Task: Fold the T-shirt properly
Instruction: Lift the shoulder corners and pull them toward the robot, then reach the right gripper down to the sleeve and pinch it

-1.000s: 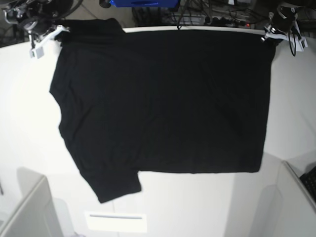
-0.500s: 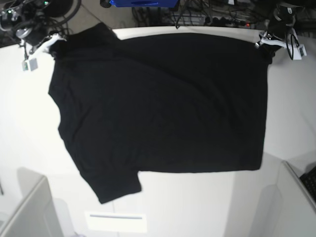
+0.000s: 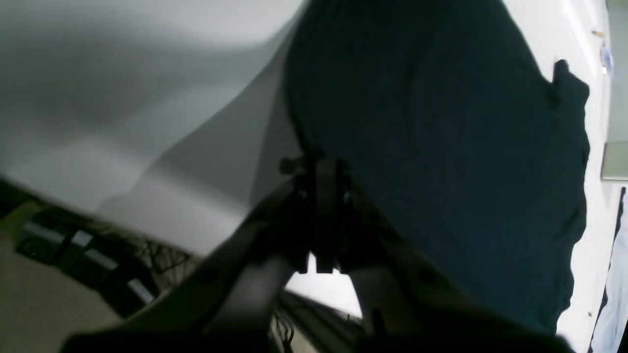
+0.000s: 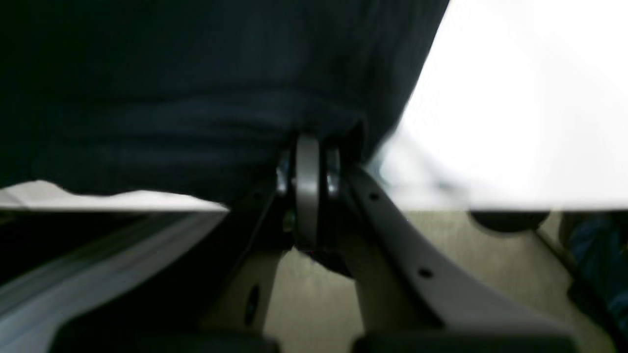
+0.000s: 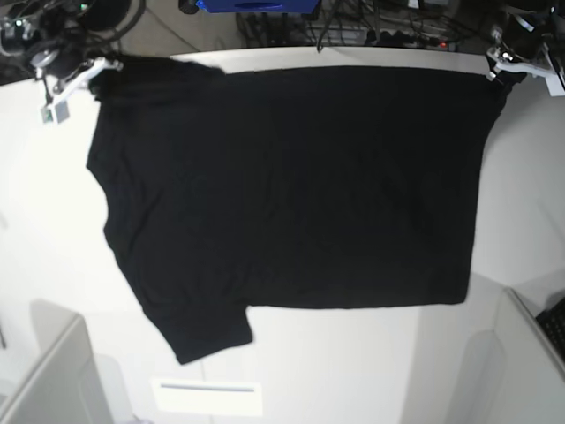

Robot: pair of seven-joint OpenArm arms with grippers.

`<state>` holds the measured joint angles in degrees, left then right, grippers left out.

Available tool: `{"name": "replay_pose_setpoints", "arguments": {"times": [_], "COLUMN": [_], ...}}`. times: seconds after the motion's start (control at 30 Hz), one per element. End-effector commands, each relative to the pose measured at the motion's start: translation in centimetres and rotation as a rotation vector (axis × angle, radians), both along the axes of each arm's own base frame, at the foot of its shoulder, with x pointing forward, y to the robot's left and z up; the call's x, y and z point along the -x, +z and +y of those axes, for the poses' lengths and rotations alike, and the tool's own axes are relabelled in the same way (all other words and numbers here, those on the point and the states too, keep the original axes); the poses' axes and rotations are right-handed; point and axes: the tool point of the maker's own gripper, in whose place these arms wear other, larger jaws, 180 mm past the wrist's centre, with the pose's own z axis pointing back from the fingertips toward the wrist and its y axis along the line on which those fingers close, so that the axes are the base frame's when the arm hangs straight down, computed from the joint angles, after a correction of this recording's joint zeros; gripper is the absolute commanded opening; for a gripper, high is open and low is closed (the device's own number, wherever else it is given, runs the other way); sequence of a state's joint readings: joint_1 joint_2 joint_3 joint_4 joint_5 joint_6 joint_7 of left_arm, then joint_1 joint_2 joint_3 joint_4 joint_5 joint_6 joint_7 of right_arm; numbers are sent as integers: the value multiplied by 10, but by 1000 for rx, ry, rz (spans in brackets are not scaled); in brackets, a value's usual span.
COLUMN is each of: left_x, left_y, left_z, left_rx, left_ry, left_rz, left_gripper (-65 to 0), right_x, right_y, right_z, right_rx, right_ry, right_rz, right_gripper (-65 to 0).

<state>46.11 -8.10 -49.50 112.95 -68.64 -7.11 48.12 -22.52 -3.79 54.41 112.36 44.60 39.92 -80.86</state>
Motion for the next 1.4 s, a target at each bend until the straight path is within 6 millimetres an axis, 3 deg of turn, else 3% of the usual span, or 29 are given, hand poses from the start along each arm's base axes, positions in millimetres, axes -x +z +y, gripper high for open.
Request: {"name": "replay_pose_setpoints", "arguments": {"times": [0.0, 0.17, 0.37, 0.73, 0.9, 1.03, 1.37], "left_x": [2, 4, -11, -45, -62, -75, -97], "left_y": [9, 7, 22, 41, 50, 57, 54], "left_z": [5, 3, -6, -2, 0, 1, 18], "left_rx": [-26, -22, 50, 39, 39, 39, 88], "left_ry": [-2, -8, -17, -33, -28, -22, 100], "left_rz": [-13, -4, -87, -192, -253, -296, -309], "left_gripper": [-650, -650, -650, -650, -650, -650, -650], "right_x": [-1, 8, -5, -69, -91, -100, -127], "right_y": [5, 3, 7, 23, 33, 28, 38], "right_z": [-4, -4, -3, 34, 33, 33, 33], "right_rx": [14, 14, 13, -35, -32, -77, -117], "right_ry": [3, 3, 6, 140, 134, 106, 67], "right_rz": [-20, 1, -33, -170, -226, -222, -267], "right_gripper": [-650, -650, -650, -650, -650, -650, -650]}}
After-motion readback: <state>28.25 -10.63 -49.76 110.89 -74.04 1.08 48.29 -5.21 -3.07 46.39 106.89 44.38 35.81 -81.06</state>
